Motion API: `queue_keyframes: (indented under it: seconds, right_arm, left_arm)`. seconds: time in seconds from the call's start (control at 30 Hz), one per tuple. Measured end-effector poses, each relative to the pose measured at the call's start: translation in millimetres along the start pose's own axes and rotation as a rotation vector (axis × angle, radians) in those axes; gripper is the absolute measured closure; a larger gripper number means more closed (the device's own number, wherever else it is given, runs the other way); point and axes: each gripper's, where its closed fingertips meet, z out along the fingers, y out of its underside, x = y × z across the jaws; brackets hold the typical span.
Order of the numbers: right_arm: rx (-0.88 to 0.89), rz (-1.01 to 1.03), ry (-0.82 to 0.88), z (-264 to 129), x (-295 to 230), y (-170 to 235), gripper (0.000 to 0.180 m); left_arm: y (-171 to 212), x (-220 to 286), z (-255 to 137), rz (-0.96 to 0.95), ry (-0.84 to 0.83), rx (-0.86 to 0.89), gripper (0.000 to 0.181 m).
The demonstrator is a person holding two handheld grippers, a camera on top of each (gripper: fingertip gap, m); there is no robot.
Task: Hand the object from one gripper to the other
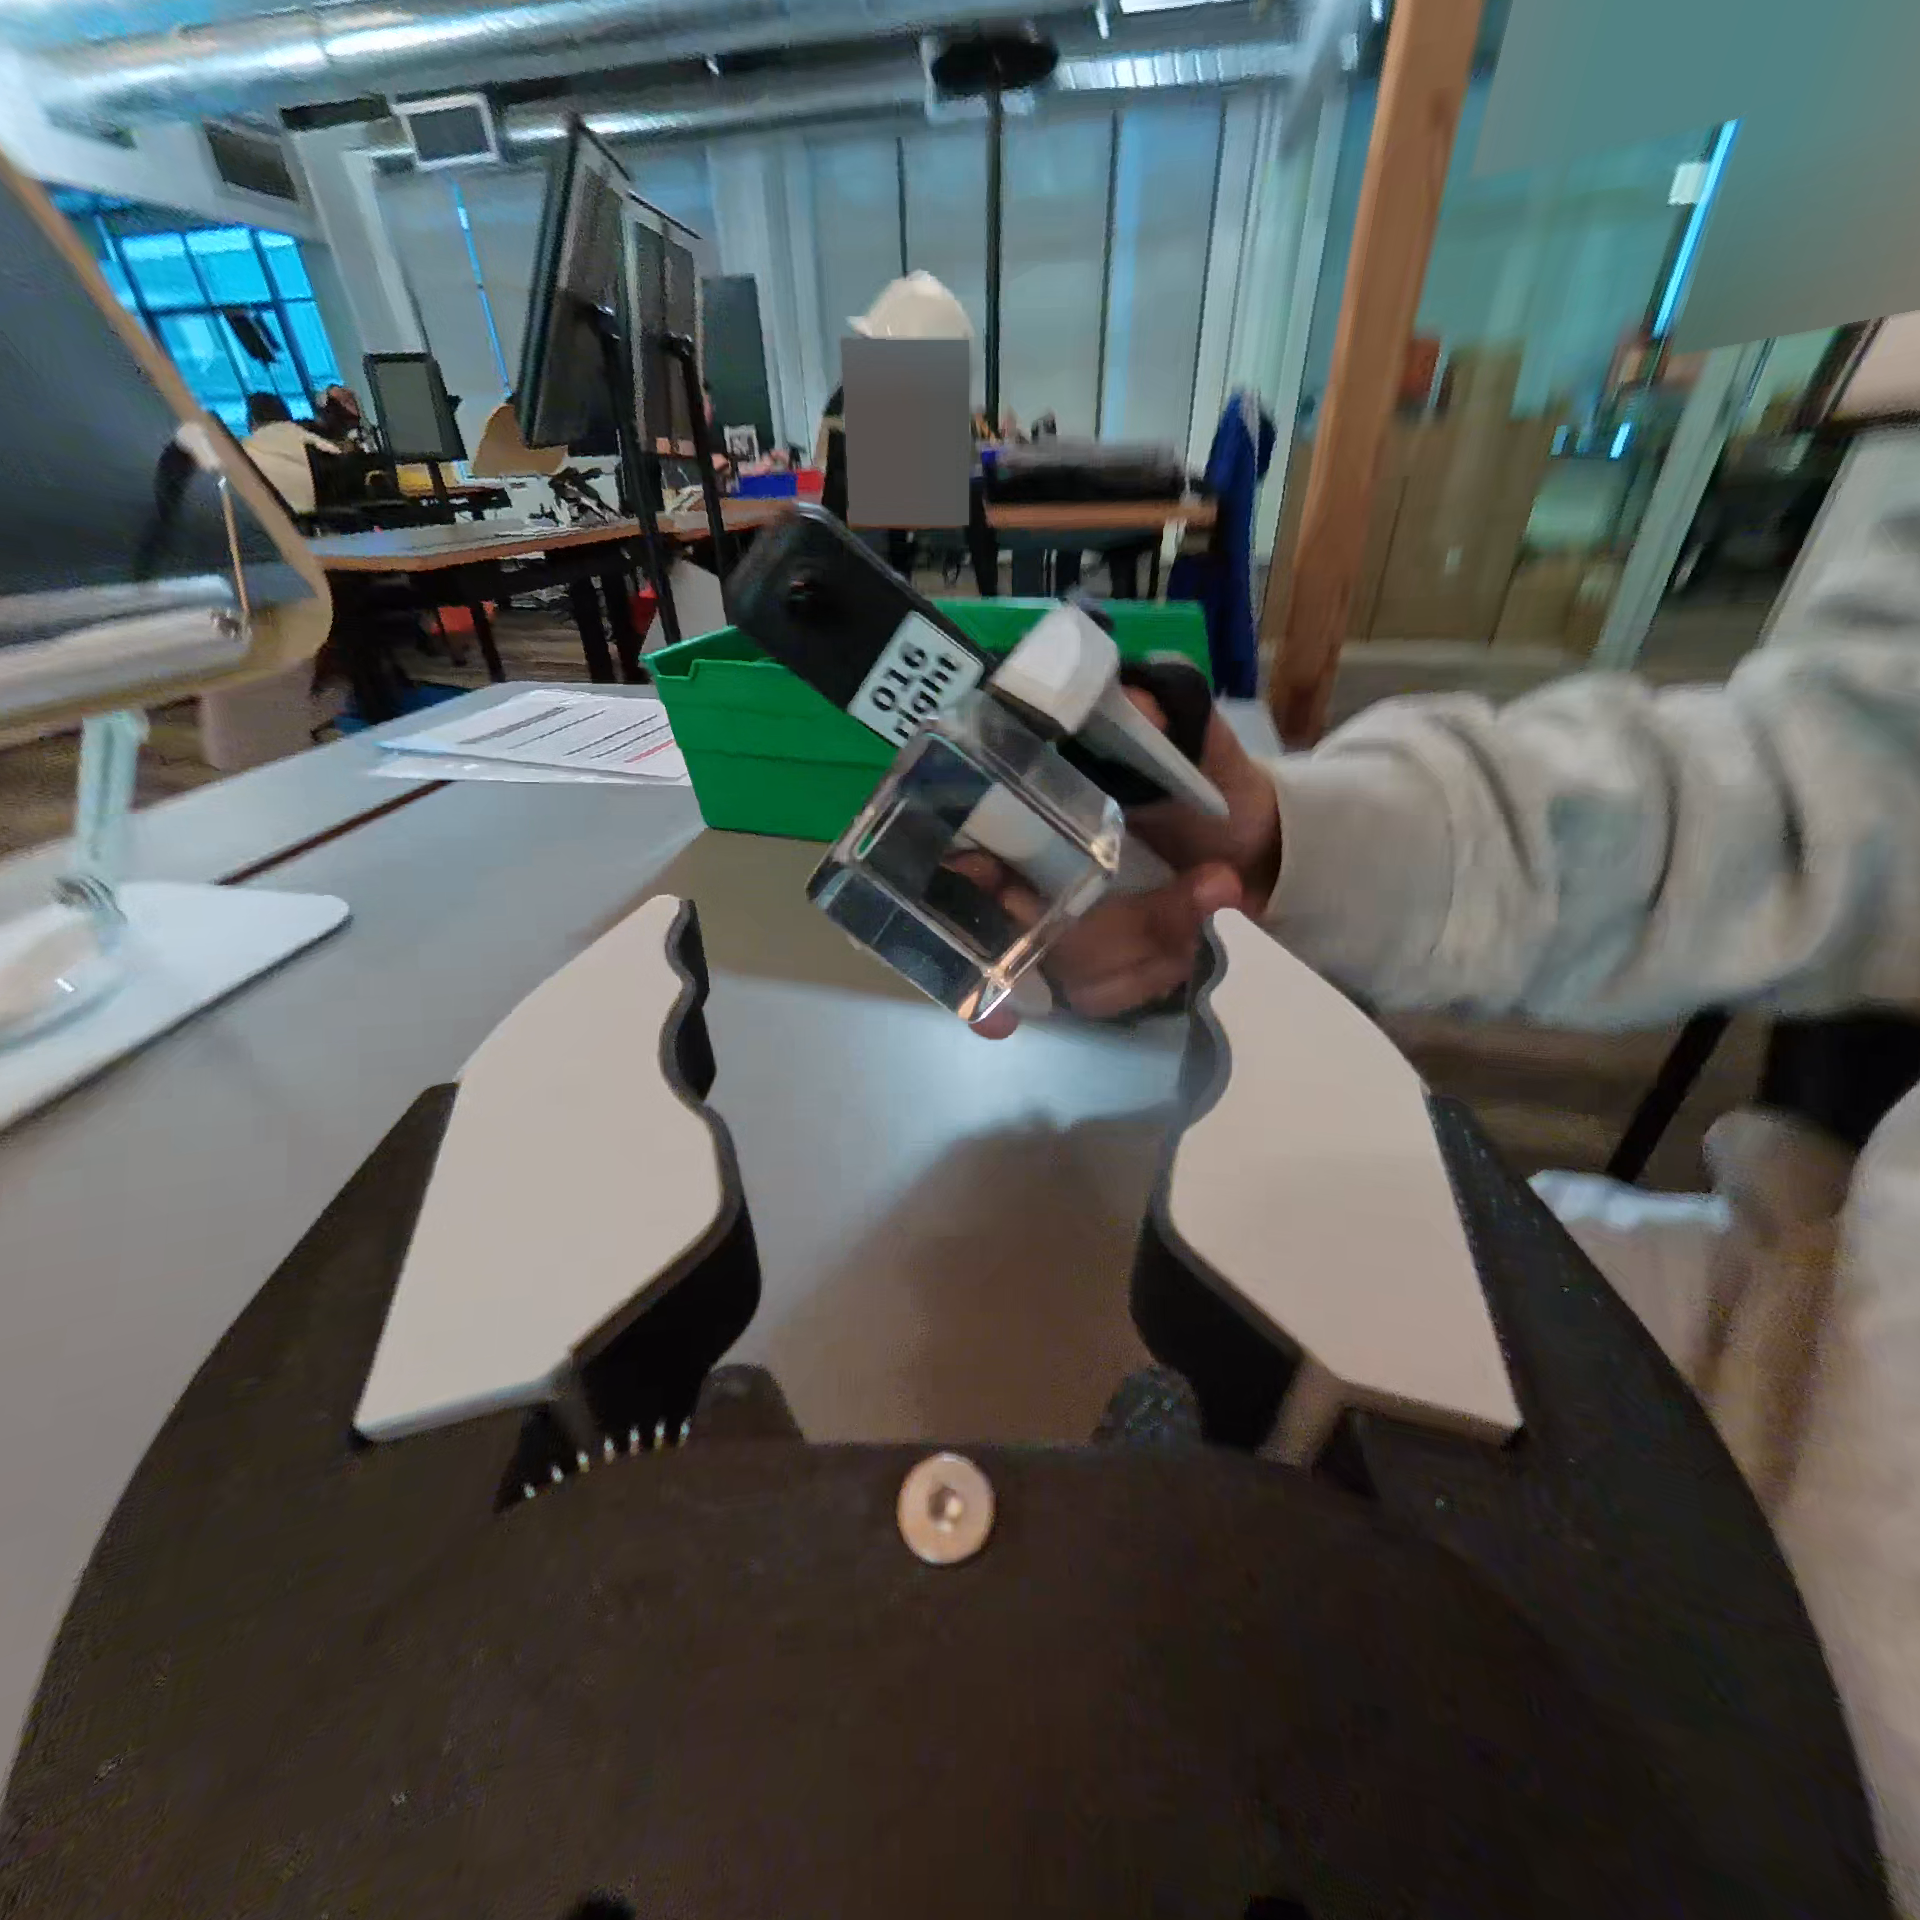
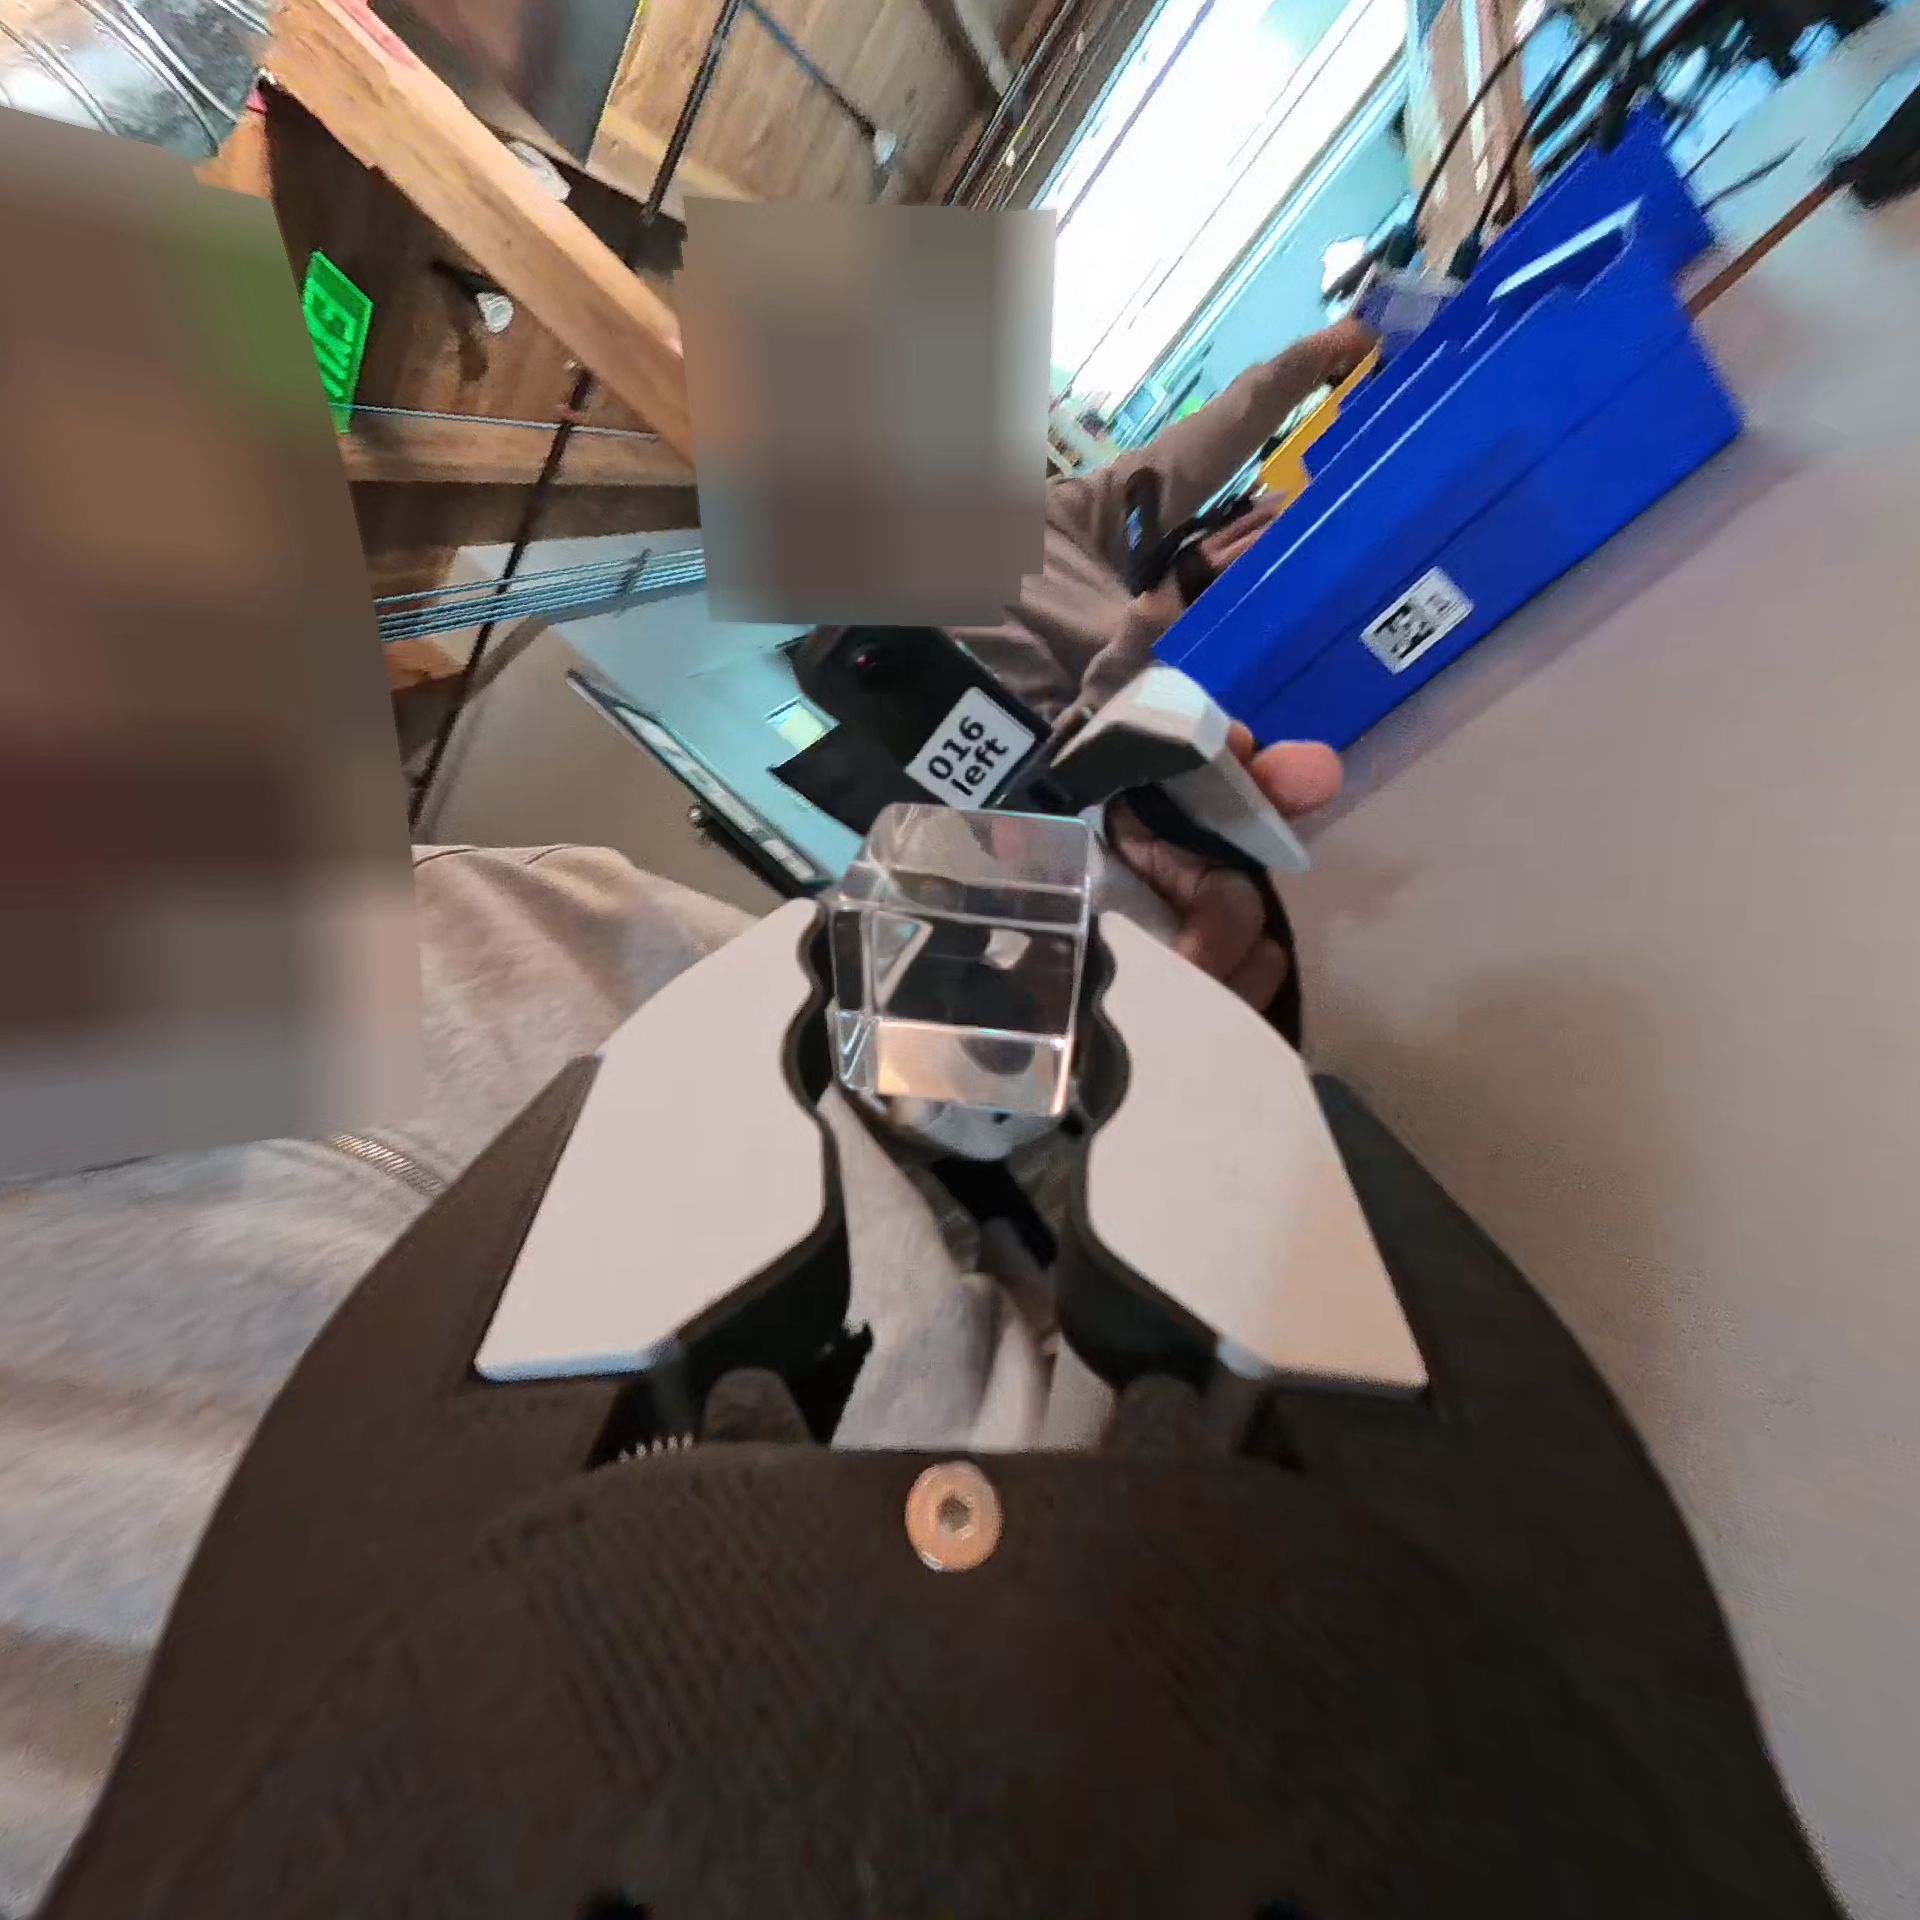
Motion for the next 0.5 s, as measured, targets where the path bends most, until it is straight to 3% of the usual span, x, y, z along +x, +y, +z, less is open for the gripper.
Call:
queue_keyframes:
  seconds: [0.07, 0.13, 0.27, 0.5]
  right_arm:
    - [-0.06, 0.064, -0.031, 1.1, -1.7, 8.2, 0.134]
    - [-0.102, 0.106, -0.032, 2.1, 0.6, 15.6, 0.134]
    - [-0.107, 0.19, -0.069, 6.0, 2.3, 20.3, 0.134]
    - [0.037, 0.104, 0.008, -3.0, 20.4, 3.8, 0.128]
  left_arm:
    - [3.5, 6.9, 3.1, 0.131, -0.018, -0.037, 0.092]
    - [3.1, 10.4, 5.0, 0.209, -0.042, -0.033, 0.112]
    - [4.0, 17.6, 7.1, 0.245, -0.03, -0.029, 0.132]
    - [11.9, 5.6, 7.1, 0.185, -0.059, -0.085, 0.135]
